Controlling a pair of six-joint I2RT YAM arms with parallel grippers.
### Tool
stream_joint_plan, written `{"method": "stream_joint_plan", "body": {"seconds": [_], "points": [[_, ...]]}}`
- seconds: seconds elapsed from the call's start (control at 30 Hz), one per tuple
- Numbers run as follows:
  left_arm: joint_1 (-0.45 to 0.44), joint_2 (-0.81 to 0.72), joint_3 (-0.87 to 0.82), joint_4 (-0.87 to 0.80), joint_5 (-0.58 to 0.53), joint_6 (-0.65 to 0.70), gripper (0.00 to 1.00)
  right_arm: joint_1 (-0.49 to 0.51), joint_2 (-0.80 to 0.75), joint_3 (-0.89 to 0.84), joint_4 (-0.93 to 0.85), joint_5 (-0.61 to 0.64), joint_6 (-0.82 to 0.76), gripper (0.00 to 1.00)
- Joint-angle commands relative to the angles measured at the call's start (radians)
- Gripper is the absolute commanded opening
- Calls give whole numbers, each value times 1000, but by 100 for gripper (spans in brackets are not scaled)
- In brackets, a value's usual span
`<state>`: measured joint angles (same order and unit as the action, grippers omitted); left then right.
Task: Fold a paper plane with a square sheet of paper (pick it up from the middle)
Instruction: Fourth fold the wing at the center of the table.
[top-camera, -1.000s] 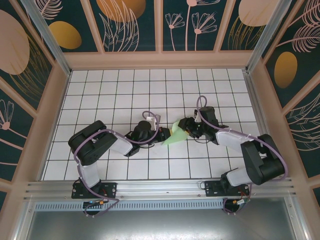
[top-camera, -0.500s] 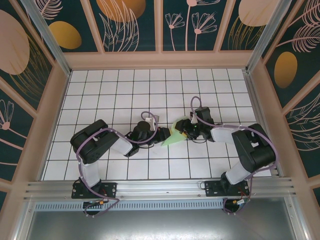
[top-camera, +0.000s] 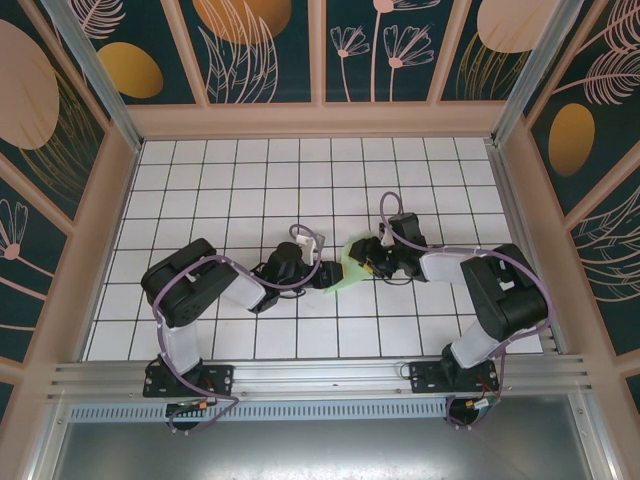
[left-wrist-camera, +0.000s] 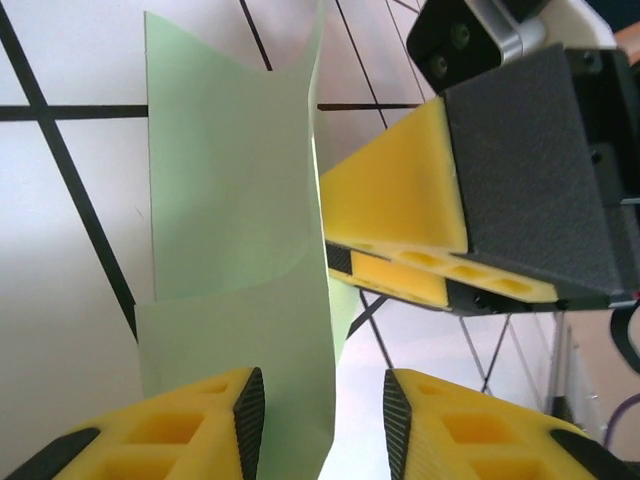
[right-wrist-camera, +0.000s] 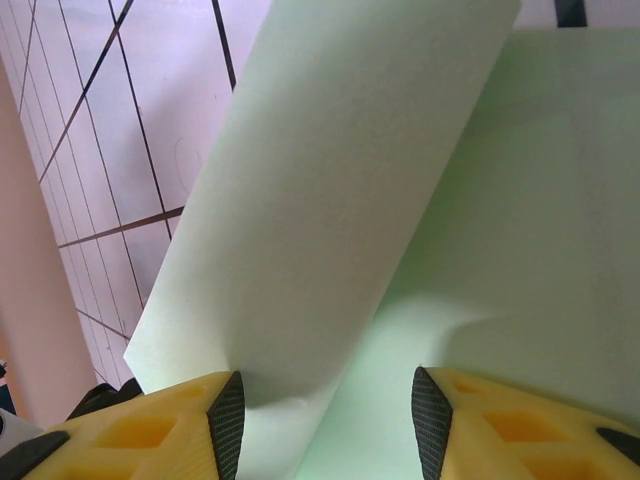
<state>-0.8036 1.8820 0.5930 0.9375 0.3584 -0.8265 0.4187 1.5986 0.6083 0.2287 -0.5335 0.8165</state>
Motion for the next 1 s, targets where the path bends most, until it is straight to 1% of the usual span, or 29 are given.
{"method": "stream_joint_plan", "body": {"seconds": [0.0, 0.1, 0.3, 0.4, 0.5, 0.8, 0.97], "points": [[6, -36, 21, -36, -15, 130, 38, 7, 4, 28, 4, -16, -22, 51], [6, -24, 37, -34, -10, 150, 37, 6, 2, 28, 5, -20, -20, 50], [5, 10, 67, -35, -10, 144, 35, 7, -2, 31, 6, -22, -16, 51], [6, 21, 80, -67, -30, 147, 34, 8, -4, 31, 8, -25, -14, 50], [6, 31, 109, -147, -75, 167, 29, 8, -6, 36, 5, -25, -17, 50], [6, 11, 113, -167, -104, 172, 17, 7, -34, 44, -25, -15, -30, 51], [6, -63, 82, -207, -183, 186, 11, 6, -69, 46, -54, 19, -50, 52]]}}
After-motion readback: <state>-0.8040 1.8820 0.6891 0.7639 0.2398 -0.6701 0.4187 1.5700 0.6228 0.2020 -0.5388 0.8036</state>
